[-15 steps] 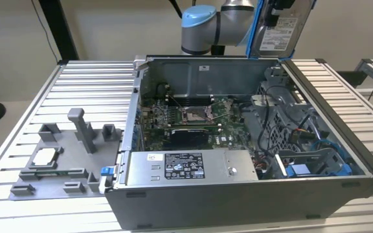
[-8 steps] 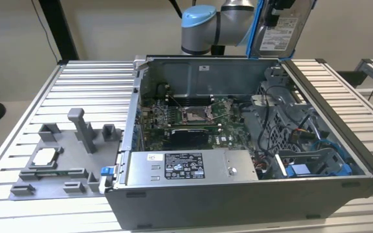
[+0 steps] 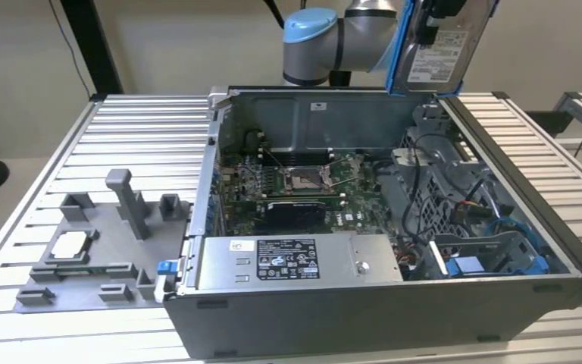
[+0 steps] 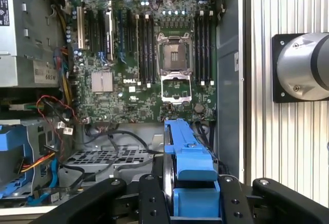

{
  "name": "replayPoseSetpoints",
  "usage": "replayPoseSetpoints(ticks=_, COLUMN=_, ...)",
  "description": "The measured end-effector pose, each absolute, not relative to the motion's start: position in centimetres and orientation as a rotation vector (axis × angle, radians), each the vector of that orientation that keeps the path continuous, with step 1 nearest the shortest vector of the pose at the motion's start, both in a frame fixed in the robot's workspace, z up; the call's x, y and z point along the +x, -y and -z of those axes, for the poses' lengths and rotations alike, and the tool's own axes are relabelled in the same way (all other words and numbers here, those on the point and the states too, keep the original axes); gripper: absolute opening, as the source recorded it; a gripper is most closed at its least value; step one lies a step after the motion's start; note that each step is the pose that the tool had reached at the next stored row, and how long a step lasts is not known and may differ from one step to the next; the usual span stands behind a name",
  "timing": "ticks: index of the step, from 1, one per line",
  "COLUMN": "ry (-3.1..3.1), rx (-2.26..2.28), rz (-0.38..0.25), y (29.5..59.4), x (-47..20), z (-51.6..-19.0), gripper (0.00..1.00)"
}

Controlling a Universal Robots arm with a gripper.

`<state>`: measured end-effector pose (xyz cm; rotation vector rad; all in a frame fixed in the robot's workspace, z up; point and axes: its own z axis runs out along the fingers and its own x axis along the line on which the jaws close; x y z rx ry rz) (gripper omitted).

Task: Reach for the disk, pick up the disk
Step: 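Pick up the disk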

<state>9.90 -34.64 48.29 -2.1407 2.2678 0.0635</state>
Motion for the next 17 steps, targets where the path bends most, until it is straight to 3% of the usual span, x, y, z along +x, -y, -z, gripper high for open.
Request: replayPoseSetpoints(ticks=17, ry=-2.268, rx=-2.141, rz=-0.064, y=36.6, x=9.9, z=-48.2, gripper=0.0)
